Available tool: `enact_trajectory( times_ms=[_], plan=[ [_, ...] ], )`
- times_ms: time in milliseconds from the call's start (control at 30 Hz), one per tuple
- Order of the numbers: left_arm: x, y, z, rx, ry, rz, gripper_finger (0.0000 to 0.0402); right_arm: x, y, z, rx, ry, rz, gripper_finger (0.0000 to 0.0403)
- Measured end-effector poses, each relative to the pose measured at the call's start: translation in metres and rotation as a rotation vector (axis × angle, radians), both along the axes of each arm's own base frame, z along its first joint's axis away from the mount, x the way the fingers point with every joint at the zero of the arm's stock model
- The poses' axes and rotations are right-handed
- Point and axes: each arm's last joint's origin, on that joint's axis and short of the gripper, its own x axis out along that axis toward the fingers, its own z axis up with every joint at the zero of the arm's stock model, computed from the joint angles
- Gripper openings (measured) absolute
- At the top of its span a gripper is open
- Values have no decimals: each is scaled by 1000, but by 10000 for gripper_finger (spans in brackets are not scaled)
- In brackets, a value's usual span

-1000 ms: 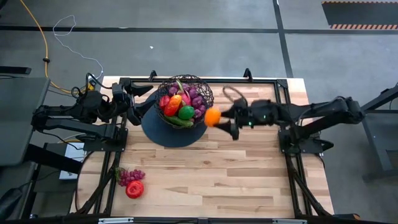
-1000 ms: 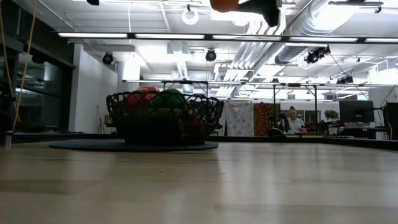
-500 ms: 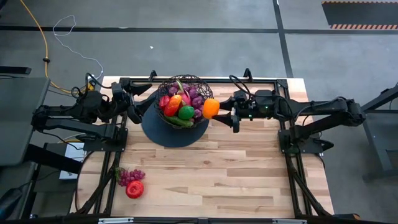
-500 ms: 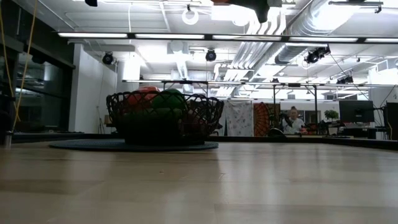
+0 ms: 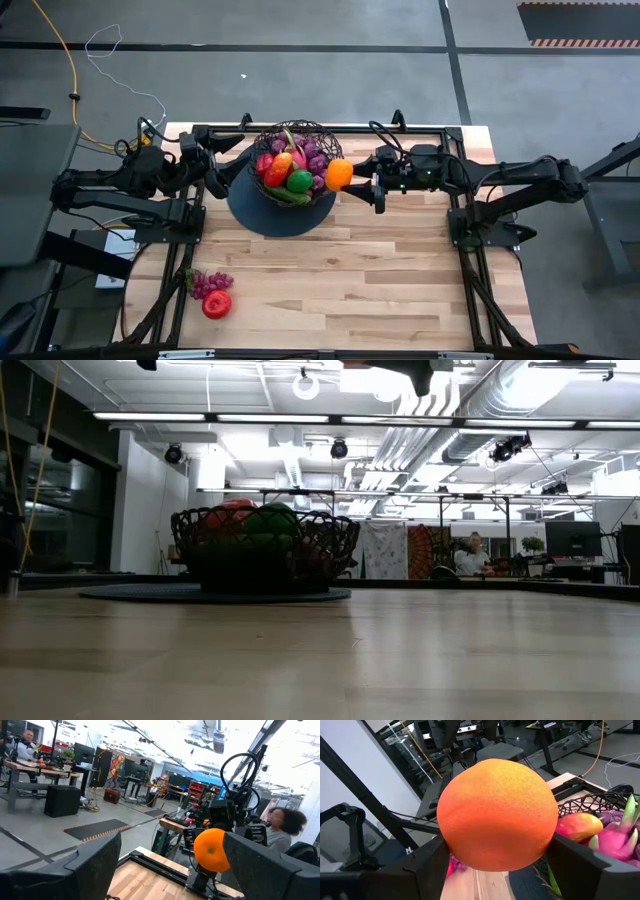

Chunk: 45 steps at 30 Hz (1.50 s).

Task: Build produce basket
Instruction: Put the orange into the black basket

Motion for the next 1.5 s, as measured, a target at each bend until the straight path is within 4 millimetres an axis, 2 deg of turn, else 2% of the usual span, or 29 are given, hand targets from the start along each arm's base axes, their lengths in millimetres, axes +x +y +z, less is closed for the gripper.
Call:
enact_trajectory(
  times_ms=[200, 433, 567, 767, 900, 1067, 1233, 1500],
  plan=[
    [0, 0, 0, -2, -2, -5, 339, 0, 0, 3, -1, -25, -2, 282],
    [0, 0, 0, 0, -2, -7, 339, 5, -7, 4, -11, -20, -99, 282],
    [0, 0, 0, 0, -5, -8, 339, 27, -14, 12, -43, 15, -116, 282],
    [0, 0, 1, 0, -9, -8, 339, 75, -30, 15, -180, 219, -169, 282],
    [0, 0, 2, 1, -22, -8, 339, 94, -50, 0, -258, 466, -329, 282],
    [-1, 0, 4, 4, -48, -8, 339, 106, -83, -39, -213, 727, -402, 282],
    [-1, 0, 5, 4, -51, -8, 339, 114, -105, -72, -147, 824, -443, 282],
    [-1, 0, 5, 4, -51, -8, 339, 118, -109, -84, -130, 860, -420, 282]
  ],
)
